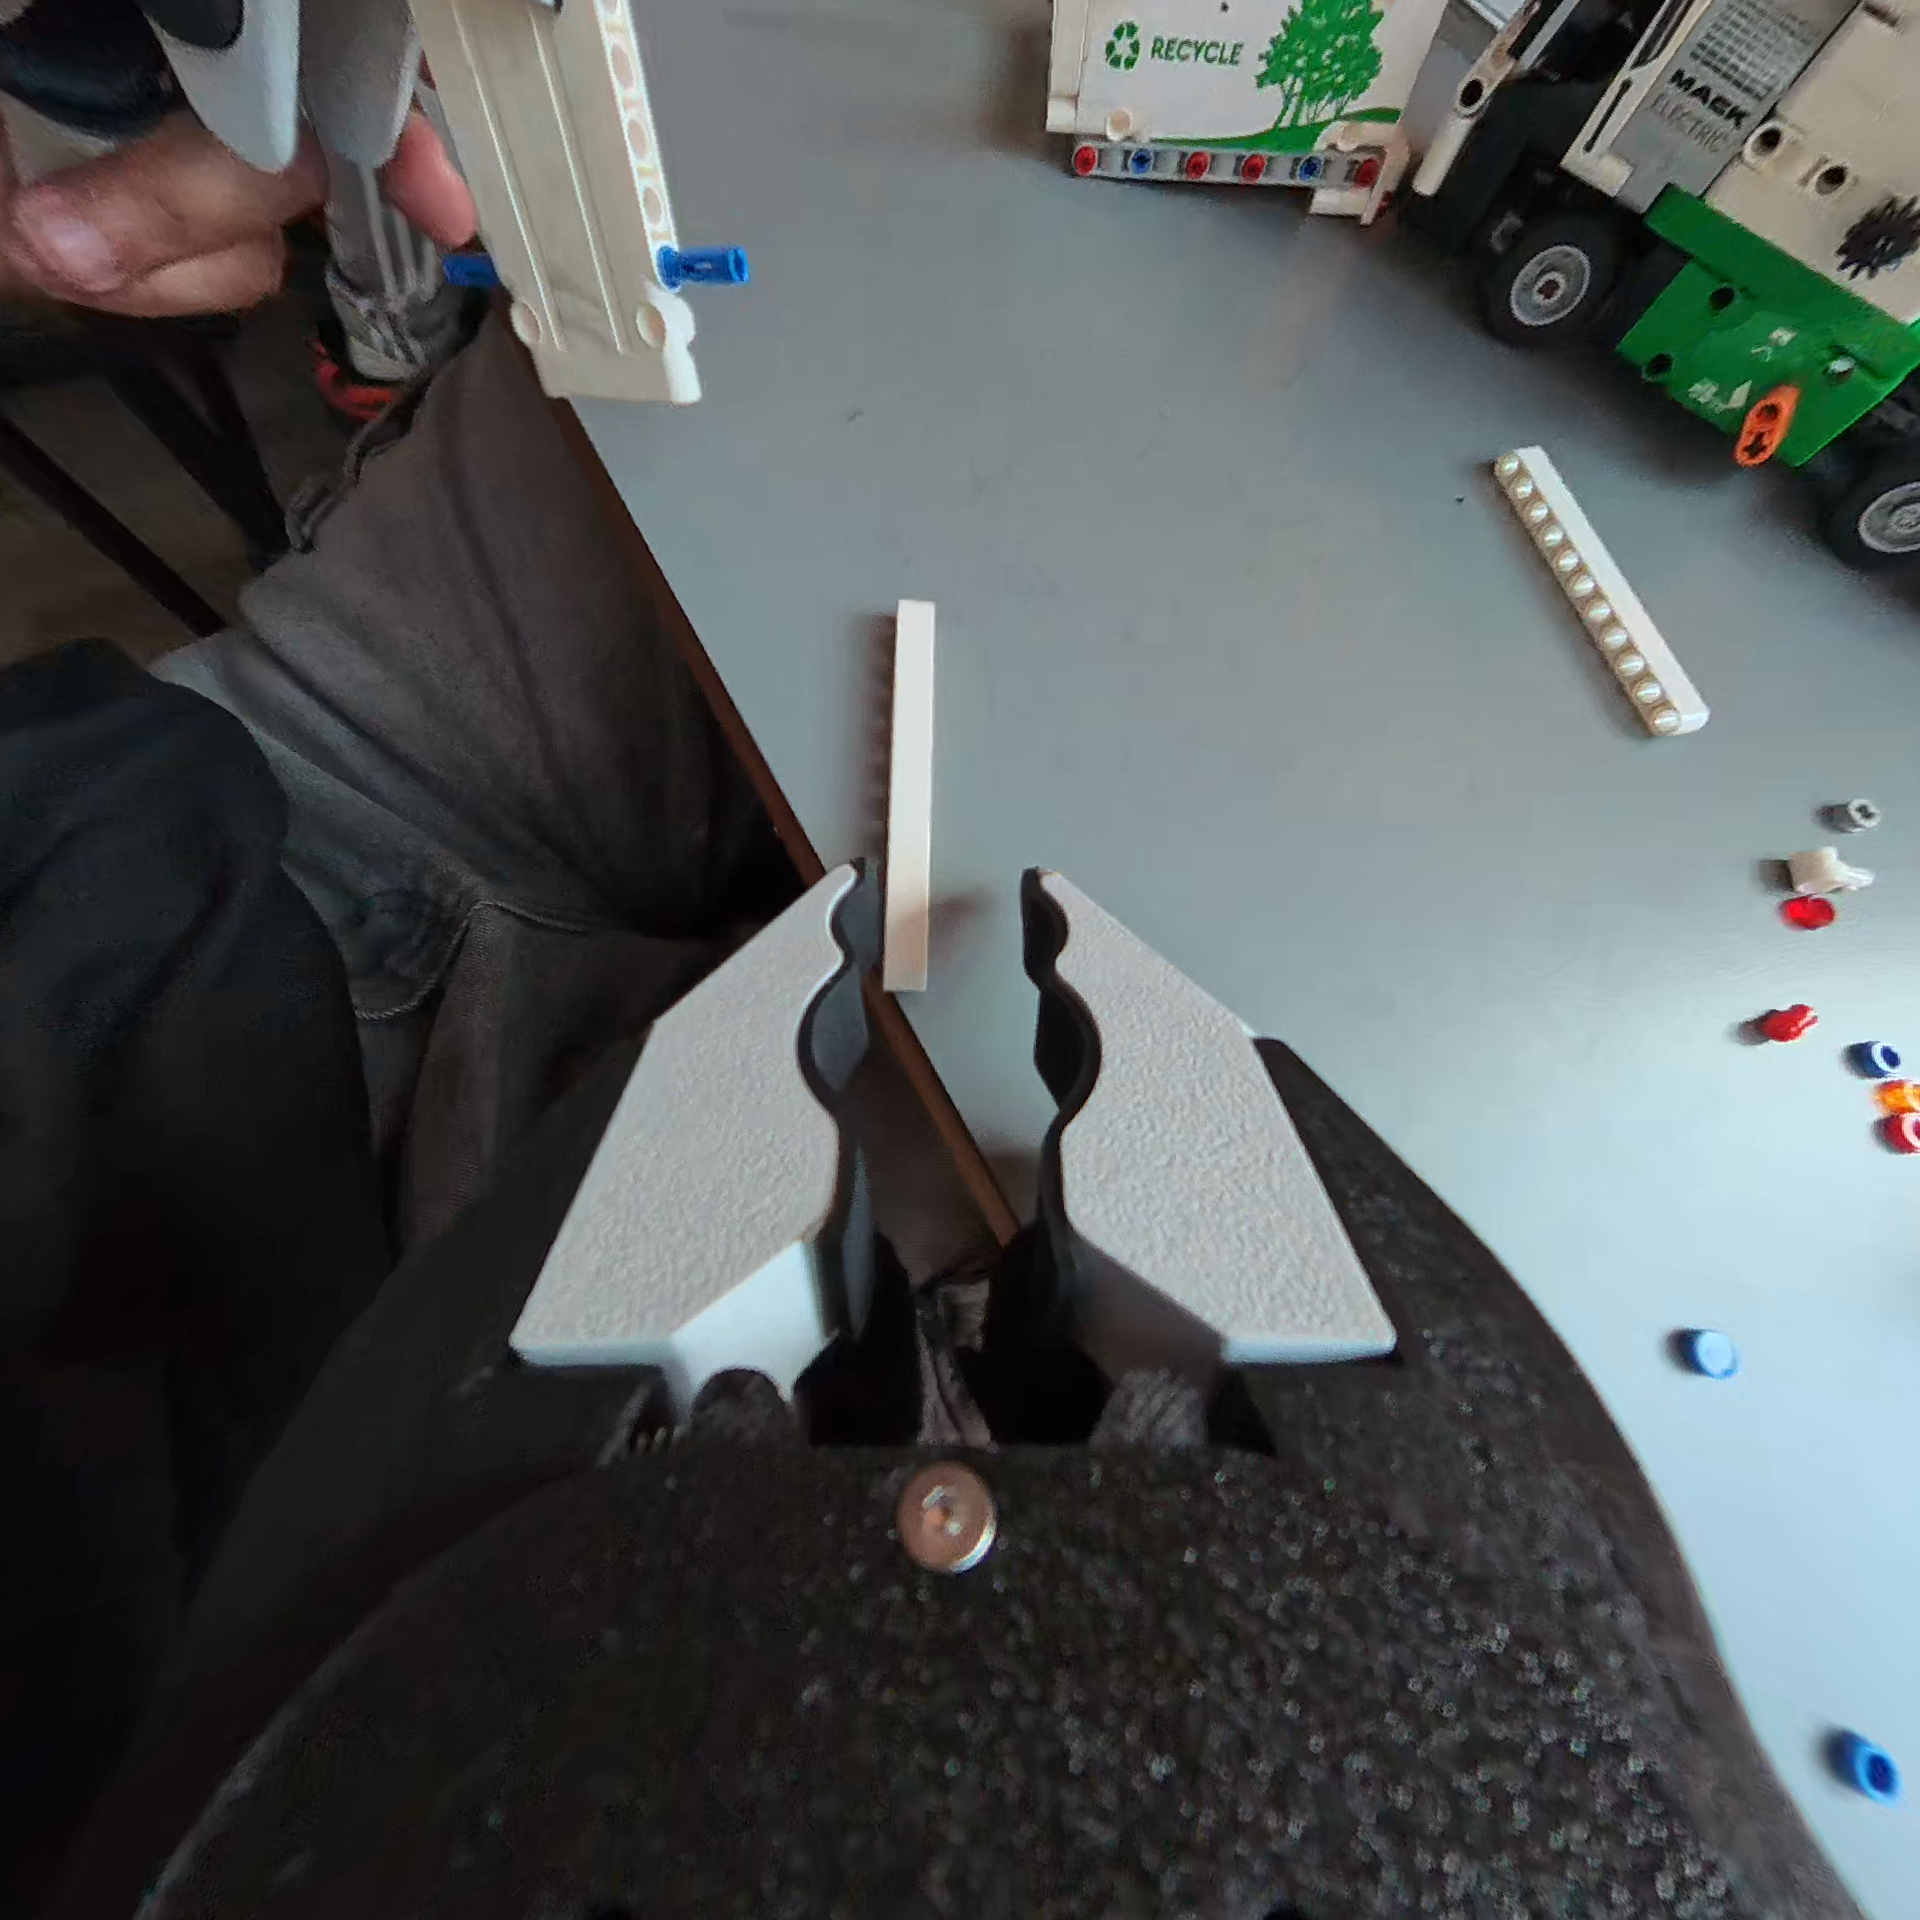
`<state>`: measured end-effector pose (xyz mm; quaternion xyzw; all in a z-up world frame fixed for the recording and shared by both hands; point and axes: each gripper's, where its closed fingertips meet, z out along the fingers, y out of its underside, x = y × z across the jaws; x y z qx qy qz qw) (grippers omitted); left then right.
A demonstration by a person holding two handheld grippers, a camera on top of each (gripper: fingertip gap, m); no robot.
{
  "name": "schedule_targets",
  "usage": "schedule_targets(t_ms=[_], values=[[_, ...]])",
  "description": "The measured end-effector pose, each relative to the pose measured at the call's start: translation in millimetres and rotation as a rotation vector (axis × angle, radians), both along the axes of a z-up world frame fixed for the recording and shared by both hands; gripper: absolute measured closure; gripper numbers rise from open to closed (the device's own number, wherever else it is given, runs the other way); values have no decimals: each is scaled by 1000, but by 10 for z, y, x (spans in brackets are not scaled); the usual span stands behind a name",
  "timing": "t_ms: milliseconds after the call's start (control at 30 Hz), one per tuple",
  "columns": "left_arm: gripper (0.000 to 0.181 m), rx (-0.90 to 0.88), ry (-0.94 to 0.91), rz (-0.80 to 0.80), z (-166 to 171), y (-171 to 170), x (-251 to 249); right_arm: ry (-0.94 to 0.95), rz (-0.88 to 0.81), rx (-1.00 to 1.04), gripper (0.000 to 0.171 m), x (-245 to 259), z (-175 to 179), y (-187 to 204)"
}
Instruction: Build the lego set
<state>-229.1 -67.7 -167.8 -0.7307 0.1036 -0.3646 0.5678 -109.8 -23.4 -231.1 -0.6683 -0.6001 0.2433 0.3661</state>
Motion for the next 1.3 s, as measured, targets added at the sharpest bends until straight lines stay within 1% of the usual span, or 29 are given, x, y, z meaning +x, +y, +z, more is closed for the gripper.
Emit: schedule_targets(t_ms=[100,200,267,333,367,467,533,567,600,667,733,800,867,967,1033,1167,1300], values=[[177,2,-6,-33,9,-30,85,45,9,-83,145,-101,-15,-15],[177,9,-14,-51,37,-60,127,56,28,-115,151,-191,-3,-15],[177,14,-14,-57,52,-65,137,20,10,-80,152,-226,-33,35],[177,13,-14,-65,49,-67,149,-10,16,-28,163,-247,-54,40],[177,11,-15,-69,46,-69,158,-15,16,-18,164,-251,-55,32],[177,4,-8,-69,28,-71,173,-29,4,-59,164,-256,-57,21],[177,-10,3,-49,-4,-47,160,-23,16,-42,164,-293,-52,-1],[177,-12,-11,-38,1,-36,150,15,12,-22,164,-350,-2,-10],[178,-13,-37,-26,18,-24,134,76,-4,19,165,-431,119,5],[177,-17,-115,-22,69,-13,112,202,-47,154,165,-611,484,41],[178,-12,-214,-29,143,-13,85,337,-61,261,165,-799,847,-59],[177,-19,-308,-88,219,-59,109,399,-46,370,165,-953,1022,-204],[177,-15,-361,-106,281,-91,90,393,-24,424,164,-1053,1030,-314],[177,3,-339,-114,308,-129,77,392,-10,507,164,-1063,1071,-377],[177,8,-344,-118,329,-148,79,387,1,509,164,-1058,1098,-396],[178,10,-365,-130,372,-164,81,450,1,490,164,-1042,1152,-413],[178,-12,-405,-148,368,-170,58,436,22,480,164,-1040,1070,-402]])
